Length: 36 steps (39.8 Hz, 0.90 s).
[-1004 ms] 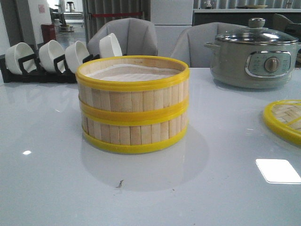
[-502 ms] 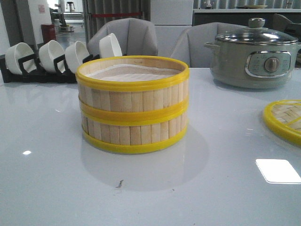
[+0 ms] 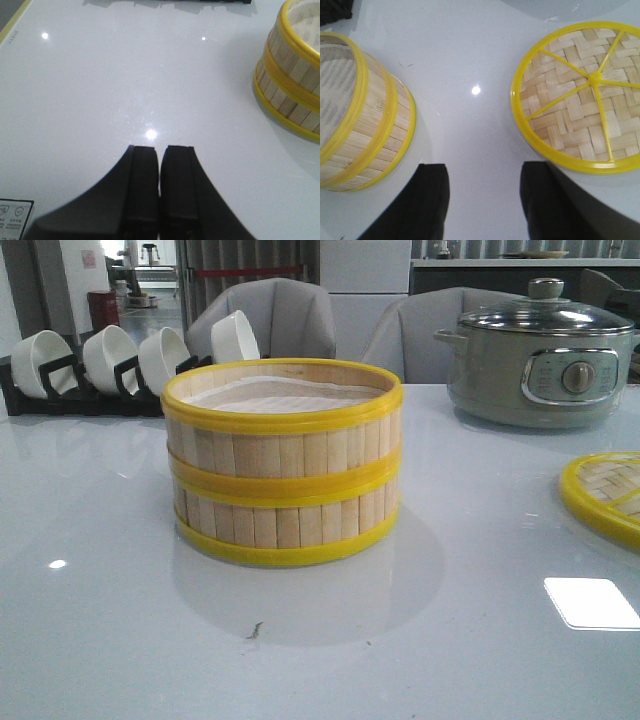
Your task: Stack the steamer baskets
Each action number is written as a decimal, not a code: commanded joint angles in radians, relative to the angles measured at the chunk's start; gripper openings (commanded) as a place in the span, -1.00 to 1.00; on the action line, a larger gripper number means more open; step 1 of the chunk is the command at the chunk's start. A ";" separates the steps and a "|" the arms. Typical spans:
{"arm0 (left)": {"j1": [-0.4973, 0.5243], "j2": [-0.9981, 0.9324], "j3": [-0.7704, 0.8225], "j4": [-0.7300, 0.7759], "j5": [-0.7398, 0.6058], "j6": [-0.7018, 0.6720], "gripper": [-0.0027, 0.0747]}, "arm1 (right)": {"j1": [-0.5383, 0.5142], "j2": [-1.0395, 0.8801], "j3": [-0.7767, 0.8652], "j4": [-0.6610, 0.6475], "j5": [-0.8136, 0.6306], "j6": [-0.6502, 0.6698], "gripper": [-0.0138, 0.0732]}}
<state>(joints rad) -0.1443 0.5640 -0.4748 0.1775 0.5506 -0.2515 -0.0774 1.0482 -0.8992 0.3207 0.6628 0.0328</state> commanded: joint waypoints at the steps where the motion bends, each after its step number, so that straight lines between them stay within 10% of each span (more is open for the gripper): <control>1: -0.006 -0.001 -0.015 -0.001 -0.098 -0.011 -0.71 | -0.003 -0.013 -0.037 0.019 -0.052 0.001 0.34; 18: -0.006 -0.001 -0.015 -0.001 -0.111 -0.011 -0.71 | -0.003 -0.013 -0.037 0.019 -0.053 0.001 0.32; 29: -0.006 -0.001 -0.015 -0.001 -0.111 -0.011 -0.71 | -0.003 -0.013 -0.037 0.019 -0.049 -0.012 -0.58; 36: -0.006 -0.001 -0.015 -0.001 -0.111 -0.011 -0.71 | -0.003 -0.013 -0.037 0.019 -0.046 -0.019 -0.54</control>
<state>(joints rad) -0.1443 0.5625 -0.4614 0.1775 0.5199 -0.2538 -0.0774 1.0482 -0.8992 0.3207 0.6671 0.0229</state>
